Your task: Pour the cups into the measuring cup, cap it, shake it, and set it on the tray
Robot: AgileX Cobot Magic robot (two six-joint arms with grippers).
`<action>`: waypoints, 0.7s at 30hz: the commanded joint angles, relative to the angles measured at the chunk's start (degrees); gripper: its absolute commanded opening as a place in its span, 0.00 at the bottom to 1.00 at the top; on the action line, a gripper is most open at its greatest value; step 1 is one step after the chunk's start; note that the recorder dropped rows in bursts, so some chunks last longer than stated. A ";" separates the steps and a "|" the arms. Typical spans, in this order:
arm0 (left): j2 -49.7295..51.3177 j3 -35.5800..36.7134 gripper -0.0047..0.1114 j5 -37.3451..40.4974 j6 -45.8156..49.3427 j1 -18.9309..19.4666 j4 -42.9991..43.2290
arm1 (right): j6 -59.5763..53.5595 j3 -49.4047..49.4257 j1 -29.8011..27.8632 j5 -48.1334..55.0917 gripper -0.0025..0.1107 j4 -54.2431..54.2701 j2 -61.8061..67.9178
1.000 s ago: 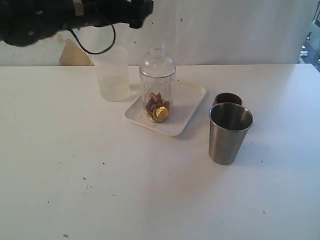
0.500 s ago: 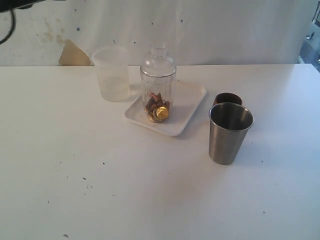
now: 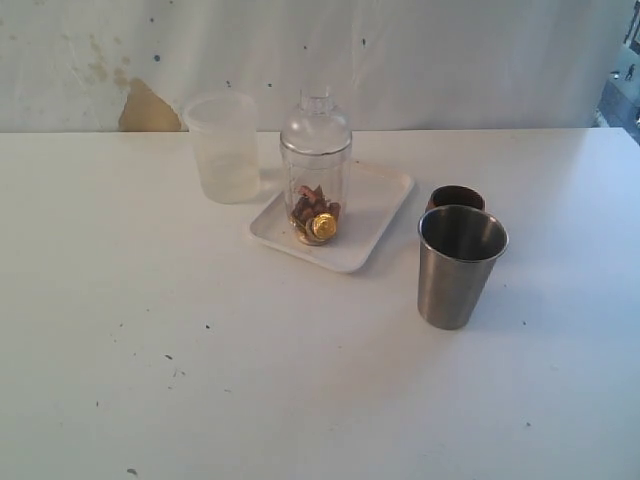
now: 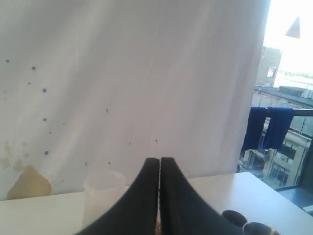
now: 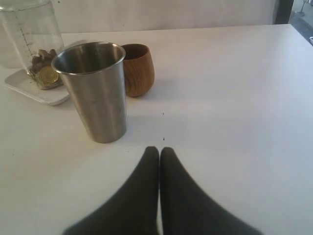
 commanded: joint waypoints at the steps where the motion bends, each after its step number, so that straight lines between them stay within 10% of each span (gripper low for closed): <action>1: -4.84 1.59 0.05 0.72 -0.14 -0.29 -2.12 | -0.02 0.13 0.05 -0.58 0.02 -0.32 -0.36; 21: -7.28 4.87 0.05 0.66 2.75 3.25 -2.36 | -0.02 0.13 0.05 -0.58 0.02 -0.32 -0.36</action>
